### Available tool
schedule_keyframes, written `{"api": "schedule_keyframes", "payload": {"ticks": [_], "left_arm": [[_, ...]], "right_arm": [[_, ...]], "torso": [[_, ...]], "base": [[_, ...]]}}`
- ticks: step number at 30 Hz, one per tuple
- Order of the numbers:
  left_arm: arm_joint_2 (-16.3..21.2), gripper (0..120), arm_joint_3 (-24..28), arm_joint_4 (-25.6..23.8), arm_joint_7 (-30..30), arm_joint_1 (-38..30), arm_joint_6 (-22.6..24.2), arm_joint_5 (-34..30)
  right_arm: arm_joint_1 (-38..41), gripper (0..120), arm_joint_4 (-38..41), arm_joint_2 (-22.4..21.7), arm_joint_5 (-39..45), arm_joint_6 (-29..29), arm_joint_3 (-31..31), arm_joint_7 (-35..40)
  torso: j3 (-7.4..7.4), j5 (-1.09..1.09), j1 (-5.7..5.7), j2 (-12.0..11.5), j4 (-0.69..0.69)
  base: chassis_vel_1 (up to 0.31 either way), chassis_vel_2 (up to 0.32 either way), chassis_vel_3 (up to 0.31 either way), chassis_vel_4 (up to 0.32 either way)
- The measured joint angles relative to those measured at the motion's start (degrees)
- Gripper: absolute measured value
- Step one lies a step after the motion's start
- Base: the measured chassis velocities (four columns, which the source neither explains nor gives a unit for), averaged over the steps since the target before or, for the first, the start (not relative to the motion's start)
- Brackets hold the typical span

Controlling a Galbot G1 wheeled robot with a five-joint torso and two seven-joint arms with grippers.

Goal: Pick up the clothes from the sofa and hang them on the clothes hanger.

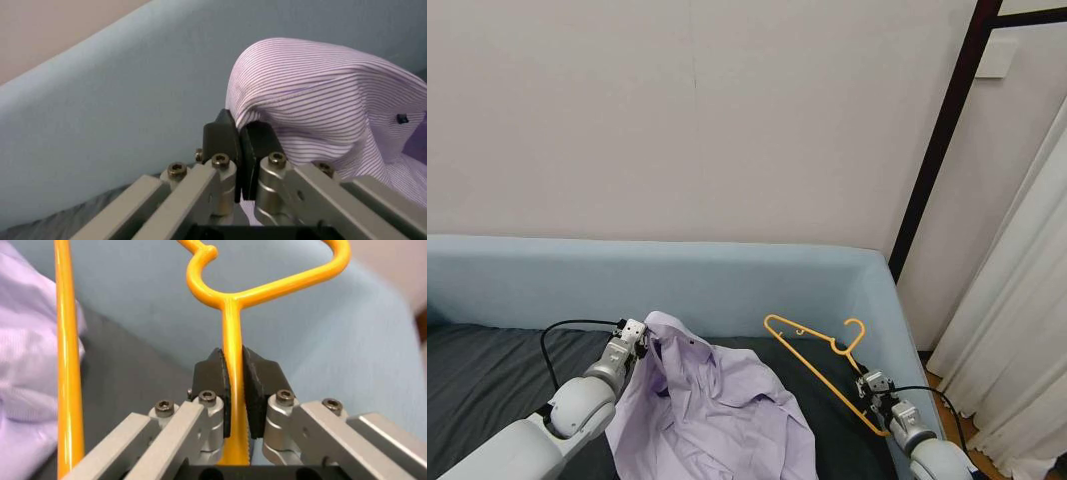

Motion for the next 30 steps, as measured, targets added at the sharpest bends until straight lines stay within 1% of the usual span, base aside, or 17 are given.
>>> {"api": "schedule_keyframes", "payload": {"ticks": [2, 3, 6, 9, 13, 14, 18, 19, 22, 30], "left_arm": [[0.9, 0, -0.2, -1.1, 0.0, 0.0, 1.0, -1.6], [0.9, 0, -0.2, -1.1, 0.0, 0.0, 1.0, -1.6], [2.0, 0, -0.4, -2.5, -0.1, 0.0, 1.9, -2.8], [2.8, 0, -0.3, -3.3, -0.1, -0.1, 2.3, -3.2], [5.0, 0, 0.0, -5.9, -0.1, -0.3, 3.3, -4.3], [5.0, 0, 0.0, -5.9, -0.1, -0.3, 3.3, -4.3], [7.9, 0, 1.0, -8.5, -0.1, -0.5, 4.2, -4.7], [7.9, 0, 1.0, -8.5, -0.1, -0.5, 4.2, -4.7], [9.8, 0, 2.1, -10.8, -0.2, -0.3, 5.2, -4.9], [10.7, 0, 3.7, -12.6, -0.9, -0.4, 6.3, -4.9]], "right_arm": [[-0.7, 5, 1.7, -0.3, -5.9, 2.4, 0.0, 0.0], [-0.7, 5, 1.7, -0.3, -5.9, 2.4, 0.0, 0.0], [-1.3, 5, 3.9, -1.2, -11.1, 4.5, -0.6, -0.1], [-1.8, 5, 4.9, -1.8, -13.6, 5.7, -1.4, -0.4], [-2.2, 5, 6.1, -1.8, -16.3, 6.6, -4.1, -0.7], [-2.2, 5, 6.1, -1.8, -16.3, 6.6, -4.1, -0.7], [-0.5, 5, 6.0, 0.1, -17.3, 6.3, -8.5, -0.7], [-0.5, 5, 6.0, 0.1, -17.3, 6.3, -8.5, -0.7], [1.5, 5, 5.6, 1.4, -16.8, 5.4, -12.4, -0.5], [4.4, 5, 5.1, 3.4, -14.4, 3.1, -17.3, 0.7]], "torso": [[0.00, 0.00, 0.00, 0.0, 0.00], [0.00, 0.00, 0.00, 0.0, 0.00], [0.00, 0.00, 0.00, 0.0, 0.02], [0.00, -0.01, 0.00, 0.0, 0.00], [0.00, -0.01, 0.00, 0.0, 0.00], [0.00, -0.01, 0.00, 0.0, 0.00], [0.00, -0.01, 0.00, 0.0, 0.01], [0.00, -0.01, 0.00, 0.0, 0.01], [0.00, -0.01, 0.00, 0.0, 0.02], [0.00, -0.01, 0.00, 0.0, 0.00]], "base": [[0.000, 0.000, 0.000, 0.000], [0.000, 0.000, 0.000, 0.000], [0.000, 0.000, 0.000, 0.000], [0.000, 0.000, 0.000, 0.000], [0.000, 0.000, 0.000, 0.000], [0.000, 0.000, 0.000, 0.000], [0.000, 0.000, 0.000, 0.000], [0.000, 0.000, 0.000, 0.000], [0.000, 0.000, 0.000, 0.000], [0.000, 0.000, 0.000, 0.000]]}}
